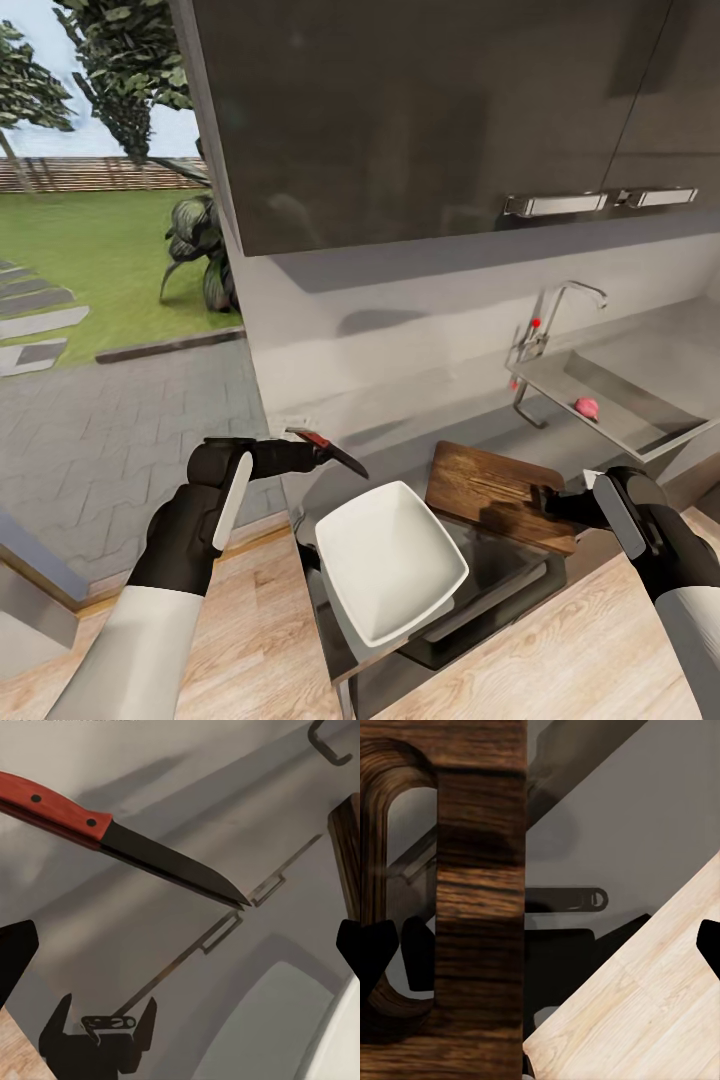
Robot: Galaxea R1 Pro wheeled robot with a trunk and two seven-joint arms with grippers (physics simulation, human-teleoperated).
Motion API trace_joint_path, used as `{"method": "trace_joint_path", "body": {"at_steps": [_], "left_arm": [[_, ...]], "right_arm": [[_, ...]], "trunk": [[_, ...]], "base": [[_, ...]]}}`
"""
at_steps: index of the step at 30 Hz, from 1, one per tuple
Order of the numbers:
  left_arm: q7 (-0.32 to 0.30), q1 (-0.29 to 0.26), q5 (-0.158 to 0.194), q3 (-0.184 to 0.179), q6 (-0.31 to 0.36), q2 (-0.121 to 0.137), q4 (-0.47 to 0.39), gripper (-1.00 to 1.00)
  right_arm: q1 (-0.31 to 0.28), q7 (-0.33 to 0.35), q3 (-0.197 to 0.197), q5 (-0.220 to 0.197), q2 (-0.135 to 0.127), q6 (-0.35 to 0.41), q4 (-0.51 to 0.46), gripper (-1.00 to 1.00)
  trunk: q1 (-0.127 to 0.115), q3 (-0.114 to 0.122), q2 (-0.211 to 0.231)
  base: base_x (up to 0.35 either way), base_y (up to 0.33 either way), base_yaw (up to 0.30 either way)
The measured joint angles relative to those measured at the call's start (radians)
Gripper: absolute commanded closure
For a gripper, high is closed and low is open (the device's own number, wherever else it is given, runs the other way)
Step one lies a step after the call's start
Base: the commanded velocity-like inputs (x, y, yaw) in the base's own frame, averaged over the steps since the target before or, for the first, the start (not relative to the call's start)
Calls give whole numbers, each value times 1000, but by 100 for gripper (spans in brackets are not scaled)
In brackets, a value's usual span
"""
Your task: In the kitchen, take the Vidalia onion out of the sink, dice it on the chopping board with the paring knife, put the diced onion into the bowl on the countertop, then place both the paring knife and the chopping board into the sink.
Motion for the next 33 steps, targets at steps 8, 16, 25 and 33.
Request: {"method": "trace_joint_path", "body": {"at_steps": [8, 16, 25, 33], "left_arm": [[1, 0, 0, 0, 0, 0, 0, -100], [0, 0, 0, 0, 0, 0, 0, -100], [1, 0, 0, 0, 0, 0, 0, -100], [1, -1, 0, 0, 0, 0, 0, -100]], "right_arm": [[0, 0, 0, 0, 0, 0, 0, -100], [0, 0, 1, -8, 0, -1, 0, 100], [0, 1, 1, 3, 0, 0, 0, 100], [0, 1, 1, 1, 0, 0, 0, 100]], "trunk": [[0, 0, 0], [0, 0, 0], [0, 0, 0], [0, 2, 0]], "base": [[0, 0, 0], [0, 0, 0], [0, 0, 0], [0, 0, 0]]}}
